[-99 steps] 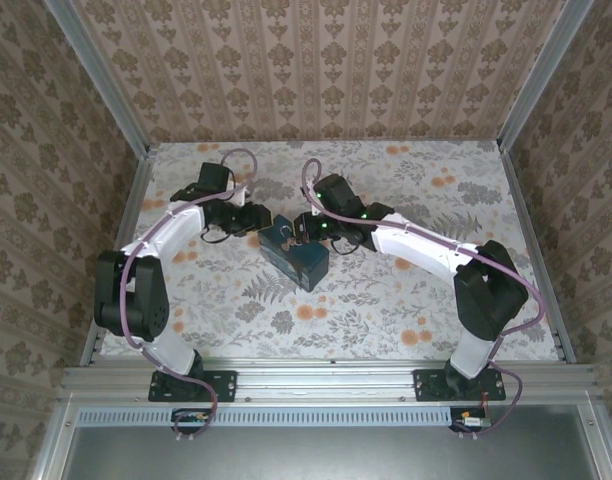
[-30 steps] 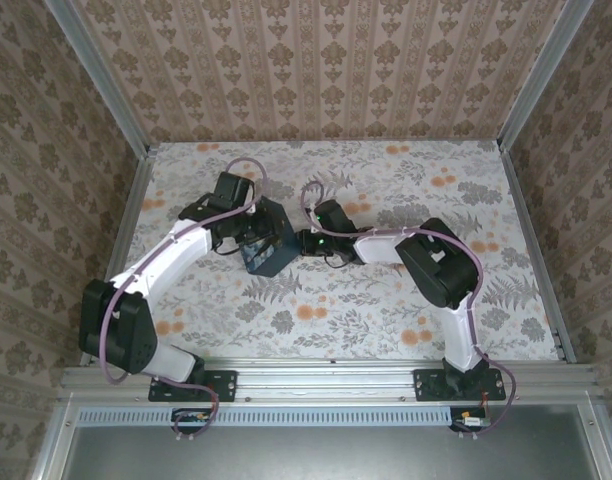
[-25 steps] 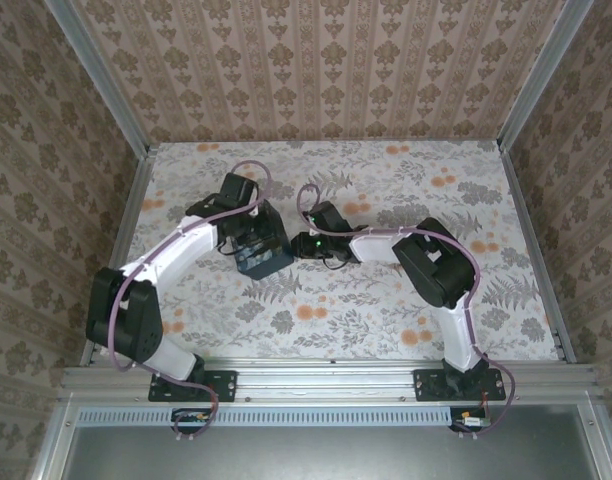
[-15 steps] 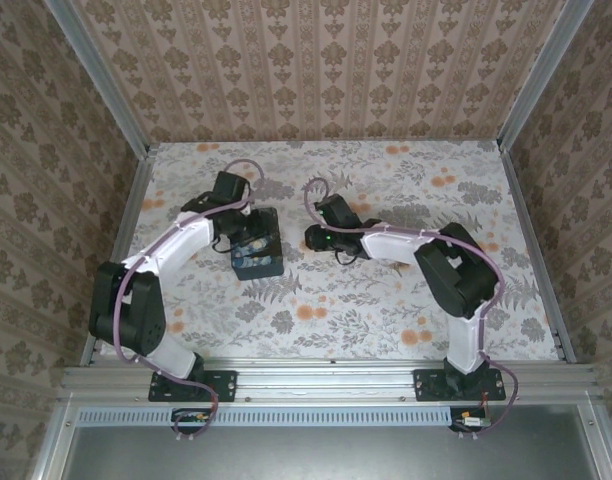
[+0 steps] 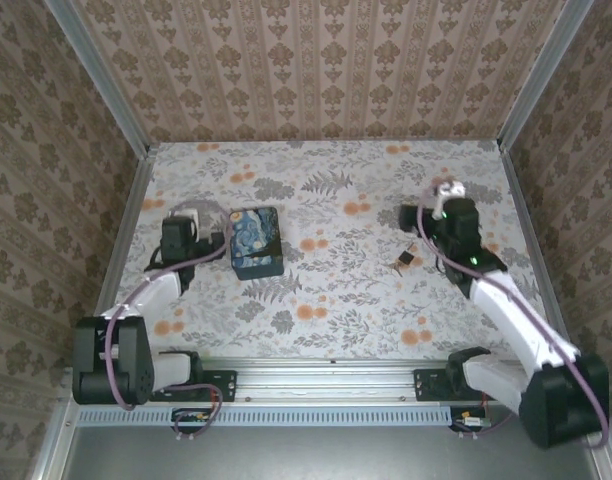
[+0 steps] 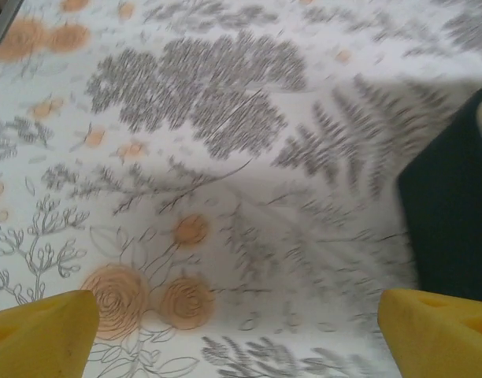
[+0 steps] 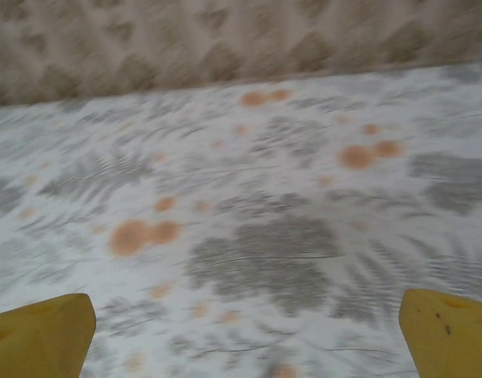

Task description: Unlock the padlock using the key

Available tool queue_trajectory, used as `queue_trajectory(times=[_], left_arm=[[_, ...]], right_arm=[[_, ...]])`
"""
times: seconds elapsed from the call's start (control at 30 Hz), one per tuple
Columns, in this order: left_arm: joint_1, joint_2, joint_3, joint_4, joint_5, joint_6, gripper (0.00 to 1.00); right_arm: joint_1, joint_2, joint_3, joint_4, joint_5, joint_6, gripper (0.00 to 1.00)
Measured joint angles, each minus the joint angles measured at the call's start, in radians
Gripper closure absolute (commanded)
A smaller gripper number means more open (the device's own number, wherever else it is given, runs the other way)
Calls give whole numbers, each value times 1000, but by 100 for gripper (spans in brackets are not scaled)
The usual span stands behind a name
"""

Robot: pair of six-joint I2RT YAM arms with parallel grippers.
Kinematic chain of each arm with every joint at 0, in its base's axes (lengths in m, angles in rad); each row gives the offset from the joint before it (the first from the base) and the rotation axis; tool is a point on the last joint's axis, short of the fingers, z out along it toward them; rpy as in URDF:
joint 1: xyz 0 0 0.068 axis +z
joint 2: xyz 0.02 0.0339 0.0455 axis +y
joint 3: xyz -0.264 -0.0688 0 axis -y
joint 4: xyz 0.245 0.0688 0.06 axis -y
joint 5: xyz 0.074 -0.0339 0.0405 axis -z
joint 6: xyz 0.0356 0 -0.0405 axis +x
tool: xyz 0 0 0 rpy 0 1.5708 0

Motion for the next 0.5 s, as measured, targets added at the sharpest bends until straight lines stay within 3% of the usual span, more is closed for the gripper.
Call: queue_trajectory(times=[0.1, 0.2, 0.27, 0.4, 0.5], left_arm=[[21, 91, -101, 245, 12, 55, 0], [33, 188, -127, 446, 42, 81, 0], [51, 246, -143, 591, 60, 87, 0], [47, 283, -132, 642, 68, 109, 0], [26, 283, -127, 679, 64, 125, 0]], right_arm=[[-109, -14, -210, 192, 14, -6, 0], [-195, 151, -315, 340, 14, 5, 0], [-202, 260, -322, 441, -1, -6, 0], [-164, 473, -261, 665, -33, -61, 0], [-126, 529, -247, 747, -46, -92, 0]])
